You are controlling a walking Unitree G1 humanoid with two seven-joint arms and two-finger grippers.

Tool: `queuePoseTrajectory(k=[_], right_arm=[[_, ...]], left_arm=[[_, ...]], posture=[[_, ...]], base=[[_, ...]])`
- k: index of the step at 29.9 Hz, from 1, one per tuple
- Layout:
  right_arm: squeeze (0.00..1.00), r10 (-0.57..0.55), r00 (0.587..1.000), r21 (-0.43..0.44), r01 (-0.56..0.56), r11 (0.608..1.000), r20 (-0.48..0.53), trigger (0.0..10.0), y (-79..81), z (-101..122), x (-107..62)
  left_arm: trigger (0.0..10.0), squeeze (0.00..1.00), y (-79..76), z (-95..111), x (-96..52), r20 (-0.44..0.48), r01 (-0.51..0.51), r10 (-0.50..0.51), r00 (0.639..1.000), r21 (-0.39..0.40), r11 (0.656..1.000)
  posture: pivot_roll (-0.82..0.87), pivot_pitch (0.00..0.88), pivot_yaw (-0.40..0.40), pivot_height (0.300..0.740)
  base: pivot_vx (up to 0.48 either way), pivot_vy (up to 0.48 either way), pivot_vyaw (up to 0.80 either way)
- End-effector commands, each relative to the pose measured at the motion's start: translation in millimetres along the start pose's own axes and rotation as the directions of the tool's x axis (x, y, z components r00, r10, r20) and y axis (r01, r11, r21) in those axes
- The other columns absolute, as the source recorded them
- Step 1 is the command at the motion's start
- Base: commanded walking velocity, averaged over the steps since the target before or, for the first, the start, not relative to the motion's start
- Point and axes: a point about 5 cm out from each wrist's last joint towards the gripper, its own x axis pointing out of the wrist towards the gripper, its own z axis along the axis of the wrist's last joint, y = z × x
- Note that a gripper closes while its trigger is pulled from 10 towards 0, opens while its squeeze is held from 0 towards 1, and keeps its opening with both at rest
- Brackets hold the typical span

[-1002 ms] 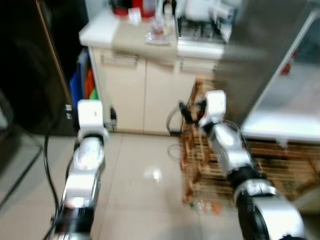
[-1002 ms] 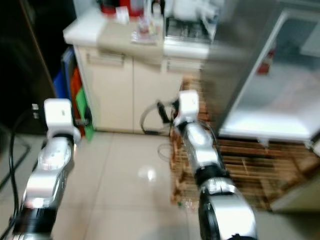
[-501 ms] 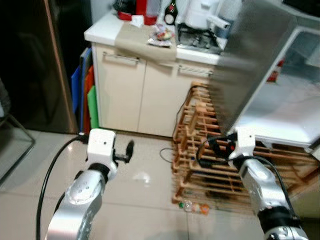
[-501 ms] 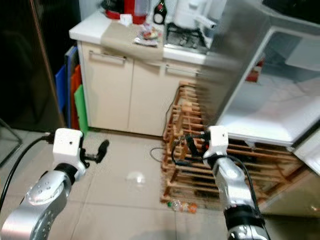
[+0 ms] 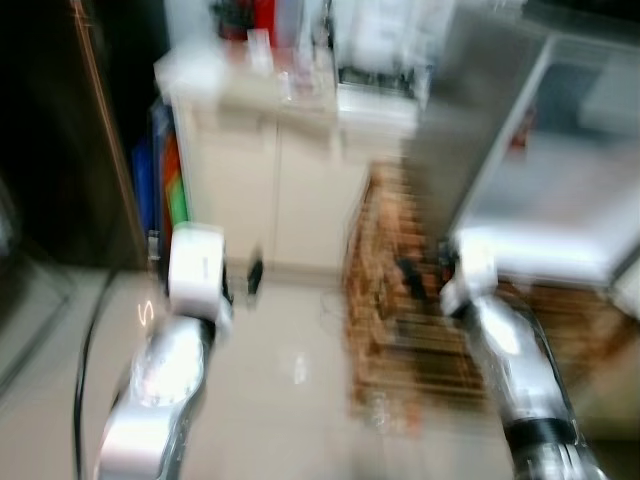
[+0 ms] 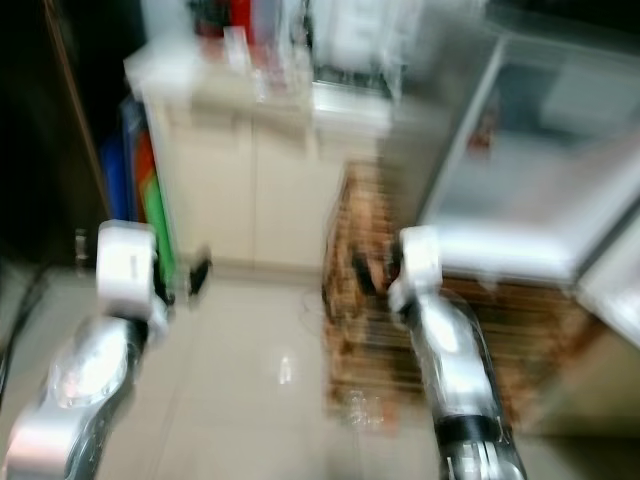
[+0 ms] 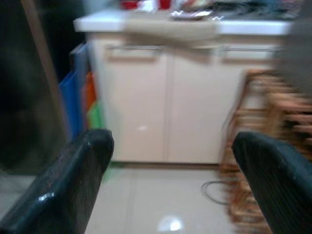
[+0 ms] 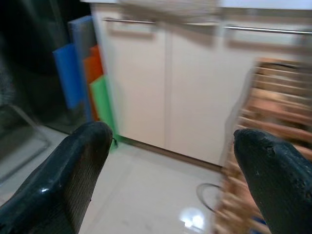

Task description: Restocking fridge

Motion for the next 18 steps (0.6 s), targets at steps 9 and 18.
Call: queuePoseTrajectory(k=[9,18], right_arm=[[0.0,-0.004,0.995,0.017,0.002,1.0,0.103,10.0,15.8,18.5,16.1],[0.0,0.028,0.993,0.018,-0.031,0.999,0.117,10.0,30.5,21.4,23.0]], left_arm=[[10.0,0.0,29.8,-2.8,8.4,-0.034,-0.052,0.052,0.998,-0.005,0.999],[10.0,0.0,34.6,0.5,22.9,0.008,-0.031,0.031,0.999,-0.015,0.999]], posture=[[0.04,0.0,-0.007,0.74],[0.0,0.0,0.003,0.74]], base=[[0.461,0.0,0.0],[0.46,0.0,0.0]])
